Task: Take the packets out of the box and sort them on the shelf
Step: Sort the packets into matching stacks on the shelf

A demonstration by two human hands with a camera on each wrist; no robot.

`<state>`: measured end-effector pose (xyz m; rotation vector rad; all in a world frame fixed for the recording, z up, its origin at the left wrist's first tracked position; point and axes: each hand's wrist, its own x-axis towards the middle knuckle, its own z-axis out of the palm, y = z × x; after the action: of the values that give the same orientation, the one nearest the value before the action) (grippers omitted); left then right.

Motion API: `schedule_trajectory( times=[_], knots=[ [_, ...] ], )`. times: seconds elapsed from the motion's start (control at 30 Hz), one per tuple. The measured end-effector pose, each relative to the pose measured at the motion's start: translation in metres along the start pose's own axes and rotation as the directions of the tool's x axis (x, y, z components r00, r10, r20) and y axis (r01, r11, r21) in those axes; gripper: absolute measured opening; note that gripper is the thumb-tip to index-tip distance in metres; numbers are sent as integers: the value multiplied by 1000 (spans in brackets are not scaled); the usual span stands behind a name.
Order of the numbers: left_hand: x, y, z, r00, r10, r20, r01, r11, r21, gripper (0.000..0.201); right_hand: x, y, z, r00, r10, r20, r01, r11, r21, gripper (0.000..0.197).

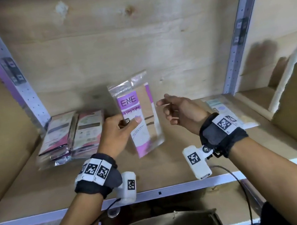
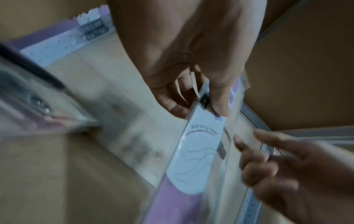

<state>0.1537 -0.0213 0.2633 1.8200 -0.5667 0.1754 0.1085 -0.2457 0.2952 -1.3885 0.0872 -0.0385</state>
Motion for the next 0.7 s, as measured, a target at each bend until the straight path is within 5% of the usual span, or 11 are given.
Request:
schedule_trajectory(
  times=[0.1, 0.17, 0.3, 0.47, 0.6, 0.7],
  knots=[
    [1, -6, 14, 994, -112, -15, 108, 982, -155, 18, -9, 22, -12, 998, -57, -21, 44, 915, -401, 16],
    [2, -11, 21, 980, -196, -17, 188, 957, -220, 20, -13, 38, -18, 999, -9, 46, 30, 877, -480, 21],
    [2, -19, 34, 939, -344, 18, 332, 891, -309, 24, -12, 58, -31, 992, 5, 126, 45, 919, -392, 12],
    [3, -26, 46, 899, -412, 149, 438, 832, -341, 23, 1, 68, -47, 998, -42, 38, 50, 969, -240, 8],
    [3, -27, 58, 835, -440, 329, 531, 801, -277, 35, 11, 77, -63, 999, -24, -41, 19, 992, -127, 28],
    [9, -29, 72, 836, -422, 350, 516, 822, -242, 36, 16, 81, -76, 999, -11, -42, 6, 991, -132, 31]
  ],
)
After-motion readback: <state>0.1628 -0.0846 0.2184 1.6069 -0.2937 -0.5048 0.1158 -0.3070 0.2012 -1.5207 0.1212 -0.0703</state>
